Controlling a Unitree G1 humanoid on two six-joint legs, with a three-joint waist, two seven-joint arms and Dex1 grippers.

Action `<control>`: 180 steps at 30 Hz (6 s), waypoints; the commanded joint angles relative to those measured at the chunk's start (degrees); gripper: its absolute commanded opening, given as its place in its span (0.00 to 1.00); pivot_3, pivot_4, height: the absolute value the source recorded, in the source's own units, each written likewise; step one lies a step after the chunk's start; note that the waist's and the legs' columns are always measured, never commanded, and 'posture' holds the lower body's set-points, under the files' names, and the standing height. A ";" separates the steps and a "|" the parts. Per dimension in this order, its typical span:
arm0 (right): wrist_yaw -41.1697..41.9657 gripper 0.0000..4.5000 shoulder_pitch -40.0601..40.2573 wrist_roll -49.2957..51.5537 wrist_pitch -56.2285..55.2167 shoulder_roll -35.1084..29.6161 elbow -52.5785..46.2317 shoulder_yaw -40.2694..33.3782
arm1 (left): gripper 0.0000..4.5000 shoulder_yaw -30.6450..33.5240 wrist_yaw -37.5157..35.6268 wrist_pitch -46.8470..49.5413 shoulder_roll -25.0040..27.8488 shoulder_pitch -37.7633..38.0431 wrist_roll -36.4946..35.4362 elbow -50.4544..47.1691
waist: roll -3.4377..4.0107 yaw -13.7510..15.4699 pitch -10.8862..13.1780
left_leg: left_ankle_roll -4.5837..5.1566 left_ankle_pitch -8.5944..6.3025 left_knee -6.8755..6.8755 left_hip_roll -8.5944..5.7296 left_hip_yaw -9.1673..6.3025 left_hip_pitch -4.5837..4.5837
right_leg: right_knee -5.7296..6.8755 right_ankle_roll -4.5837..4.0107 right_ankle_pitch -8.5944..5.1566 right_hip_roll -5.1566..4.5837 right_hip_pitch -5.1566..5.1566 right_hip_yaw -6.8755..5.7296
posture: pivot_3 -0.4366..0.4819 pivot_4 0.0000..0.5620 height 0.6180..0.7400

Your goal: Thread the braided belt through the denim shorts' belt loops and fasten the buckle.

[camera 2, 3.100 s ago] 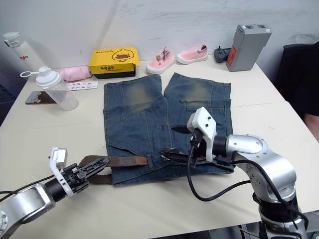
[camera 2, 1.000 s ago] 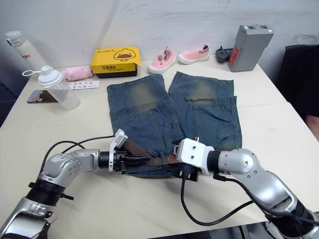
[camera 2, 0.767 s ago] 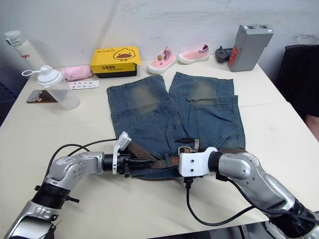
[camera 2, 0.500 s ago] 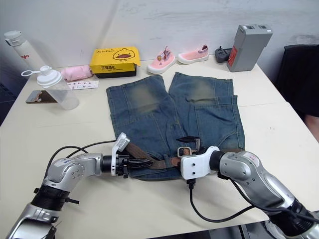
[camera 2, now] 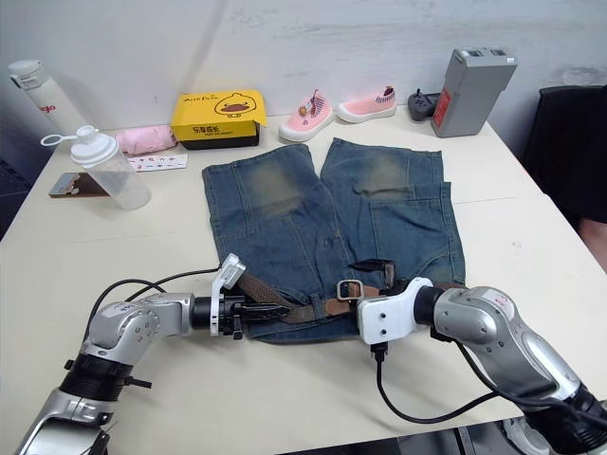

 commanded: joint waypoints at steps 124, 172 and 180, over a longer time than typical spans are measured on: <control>8.12 0.29 -8.31 -7.94 -3.66 6.48 -3.04 -0.18 | 0.00 4.08 -0.72 5.63 -3.48 0.89 1.93 -2.47 | 0.05 -0.13 -0.01 | 0.04 0.00 0.42 0.01 -0.20 0.17 | 0.40 -0.01 0.00 0.03 0.45 -0.12 | 0.48 0.27 1.00; 7.72 0.01 -7.81 -11.20 -4.47 9.51 -0.01 5.05 | 0.00 5.39 -0.19 7.33 -3.44 2.62 1.19 -4.48 | 0.07 -0.20 -0.02 | 0.05 -0.01 0.45 0.02 -0.20 0.18 | 0.41 -0.01 0.00 0.05 0.46 -0.11 | 0.48 0.27 1.00; 6.74 0.00 -7.53 -12.53 -3.57 9.57 -0.03 4.24 | 0.21 9.01 0.70 8.56 -5.00 2.12 -1.53 -4.83 | 0.06 -0.18 -0.02 | 0.05 -0.01 0.46 0.02 -0.20 0.18 | 0.42 -0.01 0.00 0.04 0.46 -0.10 | 0.48 0.27 1.00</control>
